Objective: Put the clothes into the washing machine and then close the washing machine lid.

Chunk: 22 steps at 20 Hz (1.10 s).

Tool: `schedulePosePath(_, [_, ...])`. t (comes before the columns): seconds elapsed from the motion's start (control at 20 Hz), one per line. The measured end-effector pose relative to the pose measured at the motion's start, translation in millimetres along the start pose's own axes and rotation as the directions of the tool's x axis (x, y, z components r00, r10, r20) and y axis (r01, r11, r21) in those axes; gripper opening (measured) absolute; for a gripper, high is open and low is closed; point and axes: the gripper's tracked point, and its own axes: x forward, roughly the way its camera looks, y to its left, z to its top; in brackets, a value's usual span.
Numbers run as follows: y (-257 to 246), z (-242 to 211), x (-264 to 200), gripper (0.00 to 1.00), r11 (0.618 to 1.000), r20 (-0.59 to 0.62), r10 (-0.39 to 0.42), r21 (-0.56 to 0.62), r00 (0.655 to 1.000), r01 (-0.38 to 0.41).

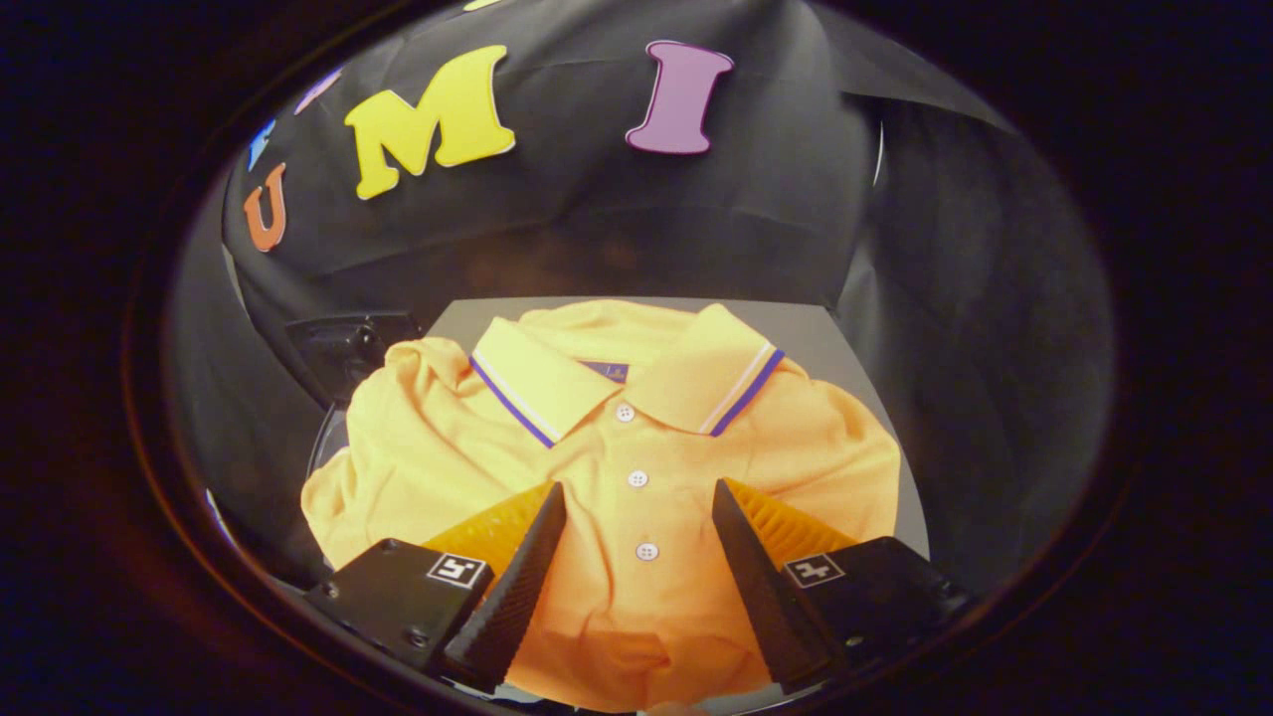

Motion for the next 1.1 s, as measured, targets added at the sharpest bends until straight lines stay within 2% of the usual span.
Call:
schedulePosePath(0.1, [2.8,-1.0,0.1,0.93,1.0,0.003,0.014,-0.028,1.0,-0.014])
schedulePosePath(0.2, [0.9,2.5,3.0,0.89,0.999,0.022,0.02,-0.036,1.0,-0.019])
schedulePosePath(0.3, [-2.2,9.2,7.4,0.65,0.999,0.076,0.018,-0.041,0.997,-0.015])
schedulePosePath(0.4, [0.6,7.2,7.1,0.41,0.996,0.08,0.017,-0.094,0.997,-0.009])
schedulePosePath(0.5, [4.2,5.3,5.8,0.24,0.995,0.084,0.018,-0.095,0.996,-0.01])
schedulePosePath(0.6, [3.7,6.1,4.3,0.14,0.994,0.094,0.012,-0.106,0.995,-0.002])
schedulePosePath(0.7, [5.9,7.0,4.6,0.08,0.996,0.107,0.04,-0.082,0.993,-0.032])
schedulePosePath(0.9, [12.2,3.2,-5.7,0.07,0.99,0.083,0.142,0.0,0.986,-0.142])
schedulePosePath(1.1, [22.0,3.3,-29.9,0.07,0.979,0.11,0.181,0.079,0.977,-0.19])
